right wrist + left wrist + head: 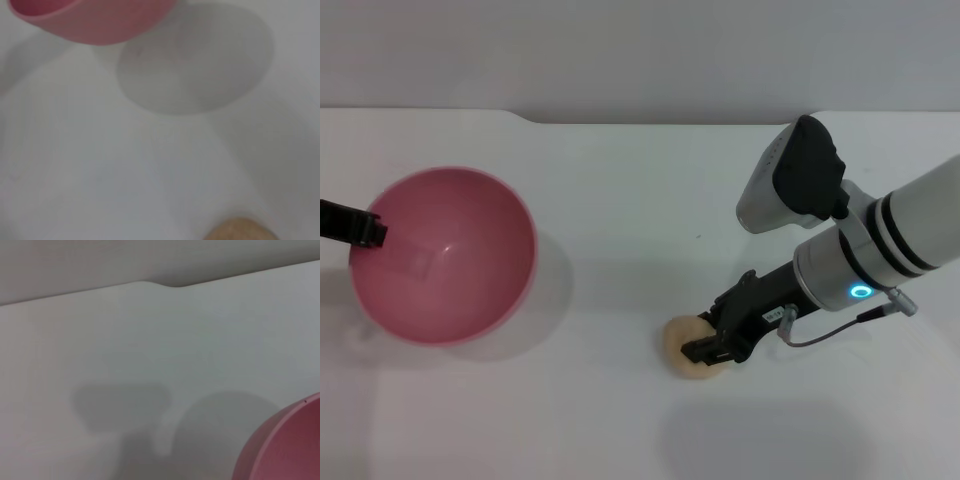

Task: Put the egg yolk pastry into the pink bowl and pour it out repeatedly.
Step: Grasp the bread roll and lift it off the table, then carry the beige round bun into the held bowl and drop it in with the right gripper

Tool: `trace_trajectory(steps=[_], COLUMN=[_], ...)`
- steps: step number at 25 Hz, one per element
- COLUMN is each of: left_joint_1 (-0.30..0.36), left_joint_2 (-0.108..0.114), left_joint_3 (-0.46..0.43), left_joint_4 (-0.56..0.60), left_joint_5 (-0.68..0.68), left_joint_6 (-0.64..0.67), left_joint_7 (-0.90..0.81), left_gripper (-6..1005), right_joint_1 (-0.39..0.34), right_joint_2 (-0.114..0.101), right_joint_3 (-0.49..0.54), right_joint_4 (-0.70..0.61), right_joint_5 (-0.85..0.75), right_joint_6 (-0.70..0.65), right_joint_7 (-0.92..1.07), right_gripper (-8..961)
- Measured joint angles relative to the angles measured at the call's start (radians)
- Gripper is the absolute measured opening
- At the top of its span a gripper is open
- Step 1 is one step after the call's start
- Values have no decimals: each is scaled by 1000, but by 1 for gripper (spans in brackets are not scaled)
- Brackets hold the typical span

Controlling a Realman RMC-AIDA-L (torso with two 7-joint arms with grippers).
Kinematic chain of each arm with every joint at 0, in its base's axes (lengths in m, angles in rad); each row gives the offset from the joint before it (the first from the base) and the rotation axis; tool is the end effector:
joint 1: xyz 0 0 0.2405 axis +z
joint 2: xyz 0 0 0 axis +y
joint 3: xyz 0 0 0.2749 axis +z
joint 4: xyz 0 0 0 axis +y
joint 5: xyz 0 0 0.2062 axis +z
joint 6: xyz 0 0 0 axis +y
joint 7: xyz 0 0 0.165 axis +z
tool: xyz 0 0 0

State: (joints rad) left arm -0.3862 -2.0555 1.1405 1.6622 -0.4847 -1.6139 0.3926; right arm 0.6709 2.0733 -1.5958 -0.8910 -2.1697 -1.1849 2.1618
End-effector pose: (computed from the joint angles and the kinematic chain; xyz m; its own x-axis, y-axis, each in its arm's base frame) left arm -0.2529 0.3450 0.0695 0.5290 0.8347 0.1529 0.7112 -0.3378 -0.6164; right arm 0.2074 0.3577 -0.1194 0.8853 -0.4454 0.1333 -0.4257 -0.8919 -0.1529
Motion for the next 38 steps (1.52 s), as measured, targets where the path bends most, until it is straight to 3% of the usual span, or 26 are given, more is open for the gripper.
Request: trace_trajectory(steps=[5,10,16,20,24,30,38], left_joint_1=[-2,-15,-62,-126,-199,-295,-335], left_joint_2=[0,-1,-3,-7,-9,-11,-12], left_joint_3=[1,24,122,192,254,340,354], left_joint_4=[-1,-27,-126,-221,-313,-398,-420], left_joint_5=[0,0,0,-7,-59,-100,-108], left_joint_6=[4,12,41,62,86,121,138], left_joint_7=[0,-2,-9,-11,-12,-31,-48], left_gripper=[-1,-1,-1,-1,-1,-1,-1], right_joint_1=[-24,-79,-94,-97,-93,-70,-61], right_joint_2=[-2,-4,-2,-3,-1,0,4], right_joint_3=[46,181,403,469,437,284,124], right_joint_4=[-46,-169,-323,-408,-454,-426,-384], right_joint_5=[-1,1,46,160,216,208,107], right_joint_6=[-29,-111,-262,-316,-347,-337,-285], right_joint_7=[-6,-37,-61,-88,-128,-160,-154], right_gripper=[395,353,301,273,251,215,201])
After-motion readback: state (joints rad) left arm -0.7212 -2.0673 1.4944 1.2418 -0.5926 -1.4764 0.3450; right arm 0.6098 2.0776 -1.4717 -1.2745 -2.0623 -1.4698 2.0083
